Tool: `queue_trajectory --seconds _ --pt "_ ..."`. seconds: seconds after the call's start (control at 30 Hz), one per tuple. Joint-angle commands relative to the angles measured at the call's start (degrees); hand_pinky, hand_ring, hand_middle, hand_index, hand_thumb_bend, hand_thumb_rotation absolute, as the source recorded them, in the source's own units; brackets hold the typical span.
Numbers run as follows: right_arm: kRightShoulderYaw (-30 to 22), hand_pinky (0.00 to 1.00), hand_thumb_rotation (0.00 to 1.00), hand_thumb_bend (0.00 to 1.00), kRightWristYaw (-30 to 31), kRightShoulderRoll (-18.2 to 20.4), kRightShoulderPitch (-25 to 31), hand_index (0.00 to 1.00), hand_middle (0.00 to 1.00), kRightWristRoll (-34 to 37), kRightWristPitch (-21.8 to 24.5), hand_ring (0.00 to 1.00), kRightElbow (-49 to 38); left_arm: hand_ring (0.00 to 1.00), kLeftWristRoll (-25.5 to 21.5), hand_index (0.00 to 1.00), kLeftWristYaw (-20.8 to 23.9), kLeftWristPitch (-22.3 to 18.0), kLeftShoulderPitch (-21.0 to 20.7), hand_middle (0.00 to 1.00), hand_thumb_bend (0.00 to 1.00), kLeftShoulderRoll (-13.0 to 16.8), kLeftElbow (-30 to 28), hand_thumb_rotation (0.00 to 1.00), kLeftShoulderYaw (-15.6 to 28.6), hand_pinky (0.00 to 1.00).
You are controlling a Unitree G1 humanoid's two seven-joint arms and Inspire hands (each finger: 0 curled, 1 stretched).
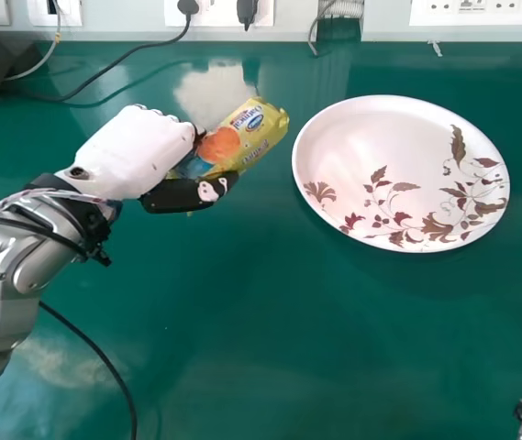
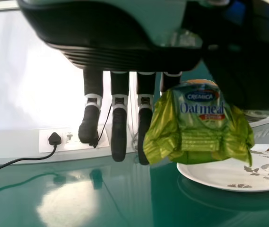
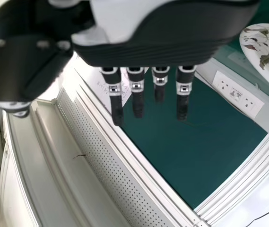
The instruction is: Pick up biscuit and place it in the plate
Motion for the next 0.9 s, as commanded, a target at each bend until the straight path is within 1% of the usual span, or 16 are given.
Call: queue_trajectory --seconds 0.0,0.23,0.37,0.6,0.87 --pt "-0.47 0.77 0.38 0.89 0.14 3.12 -0.06 0.82 0.89 -0.24 -0.44 0.92 0.44 0.38 -0.29 0.53 -0.12 -0.23 -1.55 0.45 0.5 -0.57 -1.24 0.0 0.12 0.21" --pt "-0.78 0.77 0.37 0.9 1.06 2.87 -0.58 0.82 0.89 0.49 -0.39 0.91 1.26 0.39 -0.45 0.53 0.1 -0.62 -2.84 0.45 0.5 -1.61 -0.55 0.0 -0.3 0.22" --pt "-1.24 0.75 0.38 0.91 1.23 2.71 -1.26 0.81 0.88 0.46 -0.43 0.91 1.98 0.38 -0.22 0.53 0.85 -1.59 -3.71 0.45 0.5 -2.11 0.15 0.0 -0.67 0.22" --pt "-1.87 0.76 0.37 0.91 1.6 2.36 -2.16 0.8 0.88 1.12 -0.08 0.91 2.61 0.38 0.79 0.53 1.1 -1.41 -5.13 0.45 0.5 -4.29 0.76 0.0 -1.59 0.22" --pt "-2.62 0.73 0.37 0.92 3.45 2.47 -2.36 0.8 0.89 1.78 -0.17 0.9 3.5 0.38 0.96 0.53 1.96 -1.91 -6.06 0.45 0.5 -6.31 0.8 0.0 -2.31 0.23"
